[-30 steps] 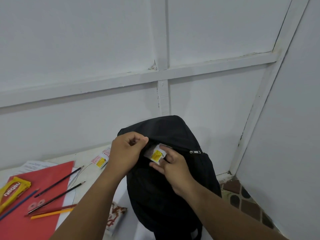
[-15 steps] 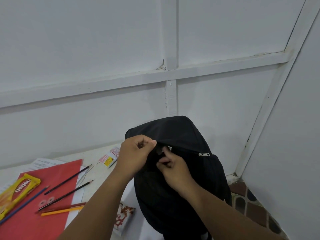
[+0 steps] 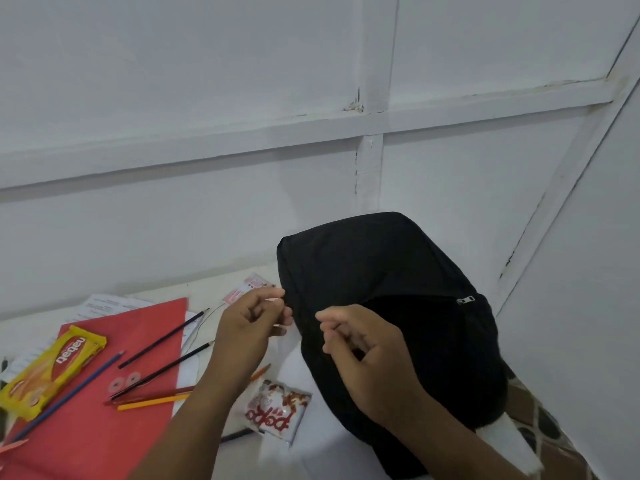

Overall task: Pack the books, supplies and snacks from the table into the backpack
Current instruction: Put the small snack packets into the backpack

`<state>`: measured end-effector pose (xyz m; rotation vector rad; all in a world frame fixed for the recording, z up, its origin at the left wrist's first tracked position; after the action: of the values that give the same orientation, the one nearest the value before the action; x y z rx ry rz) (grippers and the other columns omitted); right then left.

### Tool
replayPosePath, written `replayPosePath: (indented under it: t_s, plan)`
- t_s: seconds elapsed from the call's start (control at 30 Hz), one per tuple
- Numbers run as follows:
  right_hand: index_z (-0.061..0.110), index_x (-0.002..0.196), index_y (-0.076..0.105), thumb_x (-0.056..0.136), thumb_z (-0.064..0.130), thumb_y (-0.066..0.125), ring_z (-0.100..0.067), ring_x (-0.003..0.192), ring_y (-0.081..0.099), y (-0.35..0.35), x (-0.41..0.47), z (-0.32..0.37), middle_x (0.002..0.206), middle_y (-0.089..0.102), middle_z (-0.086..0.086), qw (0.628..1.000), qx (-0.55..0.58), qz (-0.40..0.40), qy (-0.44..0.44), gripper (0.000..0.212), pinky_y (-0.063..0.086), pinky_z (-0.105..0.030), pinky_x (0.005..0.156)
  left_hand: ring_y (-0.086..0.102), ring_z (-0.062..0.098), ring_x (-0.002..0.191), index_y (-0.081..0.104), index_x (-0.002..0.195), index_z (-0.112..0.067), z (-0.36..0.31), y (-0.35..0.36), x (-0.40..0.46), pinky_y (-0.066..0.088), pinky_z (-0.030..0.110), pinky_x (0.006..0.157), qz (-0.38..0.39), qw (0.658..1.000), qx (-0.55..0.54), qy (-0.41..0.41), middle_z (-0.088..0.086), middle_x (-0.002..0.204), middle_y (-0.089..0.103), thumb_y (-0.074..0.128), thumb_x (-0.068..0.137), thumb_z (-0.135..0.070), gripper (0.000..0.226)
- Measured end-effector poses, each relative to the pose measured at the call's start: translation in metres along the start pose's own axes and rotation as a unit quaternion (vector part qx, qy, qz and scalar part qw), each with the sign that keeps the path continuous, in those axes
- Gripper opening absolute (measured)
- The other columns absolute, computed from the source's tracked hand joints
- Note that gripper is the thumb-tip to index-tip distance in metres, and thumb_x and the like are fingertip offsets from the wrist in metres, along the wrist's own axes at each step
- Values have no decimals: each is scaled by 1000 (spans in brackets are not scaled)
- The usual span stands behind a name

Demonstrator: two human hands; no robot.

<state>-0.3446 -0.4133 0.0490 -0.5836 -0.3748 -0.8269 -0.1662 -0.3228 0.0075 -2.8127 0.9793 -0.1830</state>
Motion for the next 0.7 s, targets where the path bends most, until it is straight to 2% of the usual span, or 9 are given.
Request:
replayPosePath:
  t_s: [0.13,0.23,0.3,0.33,0.4,0.5,0.57,0.63,0.7]
  plan:
    - [26,117,67,97,15,61,0,103,63,79,-17,-7,117,63,15,982,-10,143,121,24,56,-18,87,70,19,89,71,100,-29,44,-67,6,60,33,76,-10,997,73,-34,1,92,73,61,96,-16,17]
    - [26,119,63,94,9,52,7,125,42,123,-42,-24,131,47,17,953,-86,253,140,32,37,-22,111,68,13,94,72,97,-32,71,-108,12,58,41,85,-18,993,111,-35,-8,99,72,64,94,-19,15]
    - [28,128,52,94,10,48,-2,140,24,137,-59,-37,144,31,13,922,-174,306,159,38,19,-25,121,65,7,99,71,98,-32,80,-125,19,54,31,85,-20,989,141,-23,-15,104,70,66,92,-17,17]
    - [30,131,47,96,13,46,-6,143,17,138,-67,-44,148,25,12,905,-218,321,176,39,15,-26,121,63,7,102,71,100,-32,84,-130,24,50,24,83,-18,988,151,-19,-16,108,68,67,91,-16,19]
    - [36,129,43,99,20,47,-8,144,13,138,-77,-54,145,26,17,894,-246,307,212,34,17,-28,119,57,9,108,69,105,-30,90,-133,35,42,17,82,3,985,174,-7,-14,115,64,69,90,-15,21]
    - [42,108,50,92,18,57,0,129,35,139,-84,-59,115,38,34,923,-212,235,219,29,35,-22,107,53,12,115,67,110,-33,94,-126,57,42,33,100,63,960,265,61,-11,121,63,71,88,-27,24]
    - [42,103,54,89,15,60,4,109,46,136,-91,-61,109,42,28,932,-217,193,218,30,46,-22,93,52,17,122,64,119,-34,103,-116,76,34,39,108,100,935,328,85,-8,126,63,64,83,-46,38]
    - [39,102,61,88,14,64,3,99,51,130,-96,-55,109,41,26,936,-223,151,225,28,48,-19,83,44,24,132,55,131,-41,116,-103,97,27,43,112,129,905,398,78,-3,139,56,50,80,-63,56]
    - [39,94,66,84,8,71,0,92,56,121,-100,-49,107,43,26,944,-202,102,240,33,46,-12,74,26,33,144,41,141,-49,130,-90,116,20,50,116,145,880,451,41,4,153,39,51,85,-65,59]
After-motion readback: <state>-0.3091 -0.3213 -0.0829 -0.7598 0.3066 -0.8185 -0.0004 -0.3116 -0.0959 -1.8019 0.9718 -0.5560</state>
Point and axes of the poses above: each hand's wrist, its own x-axis towards the middle knuckle, its own y-axis out of the palm, z = x × y, the point moved 8 cm from there along x, towards the middle knuckle
